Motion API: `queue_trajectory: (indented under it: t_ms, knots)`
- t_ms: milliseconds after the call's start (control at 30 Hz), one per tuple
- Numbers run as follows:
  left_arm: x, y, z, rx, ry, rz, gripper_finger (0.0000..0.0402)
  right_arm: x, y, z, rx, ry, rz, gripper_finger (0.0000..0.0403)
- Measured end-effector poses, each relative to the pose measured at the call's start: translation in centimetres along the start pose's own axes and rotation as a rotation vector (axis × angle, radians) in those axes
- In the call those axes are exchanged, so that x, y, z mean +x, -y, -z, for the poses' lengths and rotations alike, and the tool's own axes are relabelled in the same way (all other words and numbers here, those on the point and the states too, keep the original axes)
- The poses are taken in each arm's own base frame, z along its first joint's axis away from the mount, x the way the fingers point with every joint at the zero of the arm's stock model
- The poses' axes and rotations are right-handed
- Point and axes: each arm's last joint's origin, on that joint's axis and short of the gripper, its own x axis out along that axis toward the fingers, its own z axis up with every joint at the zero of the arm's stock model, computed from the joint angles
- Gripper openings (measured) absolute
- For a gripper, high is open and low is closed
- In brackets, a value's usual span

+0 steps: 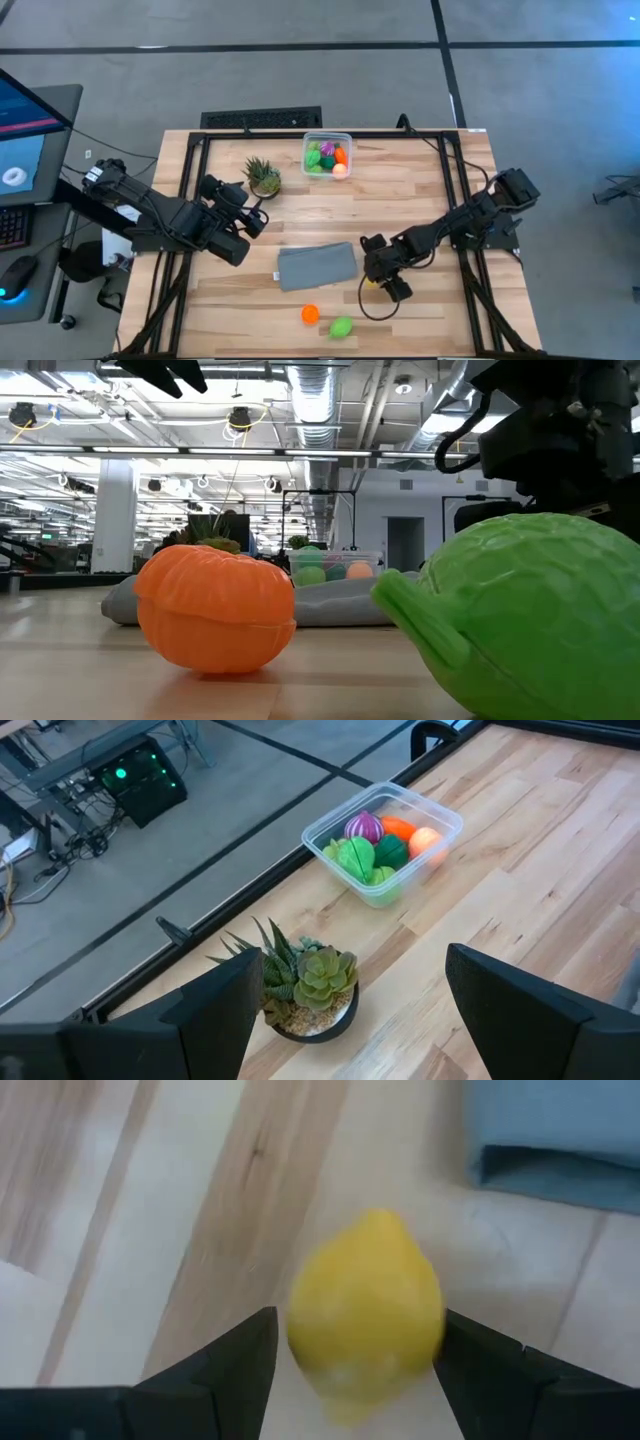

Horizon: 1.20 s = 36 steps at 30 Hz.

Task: Pick and placing Produce into tupperware
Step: Put the lemon into the bin

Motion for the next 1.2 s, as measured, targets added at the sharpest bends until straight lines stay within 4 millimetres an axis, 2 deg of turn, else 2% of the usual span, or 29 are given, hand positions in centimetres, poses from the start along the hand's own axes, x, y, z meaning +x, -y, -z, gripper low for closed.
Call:
queue_trajectory:
  t_ms: [233, 1200]
  knots:
    - [0.00, 0.01, 0.01, -0.001, -0.003, 0.002, 0.0306, -0.13, 0.75, -0.51, 0.007, 0.054, 0.009, 0.0277]
    - [-0.01, 0.04, 0.04, -0.012, -0.014, 0.007, 0.0306, -0.04, 0.79, -0.42, 0.028, 0.044, 0.020, 0.0275]
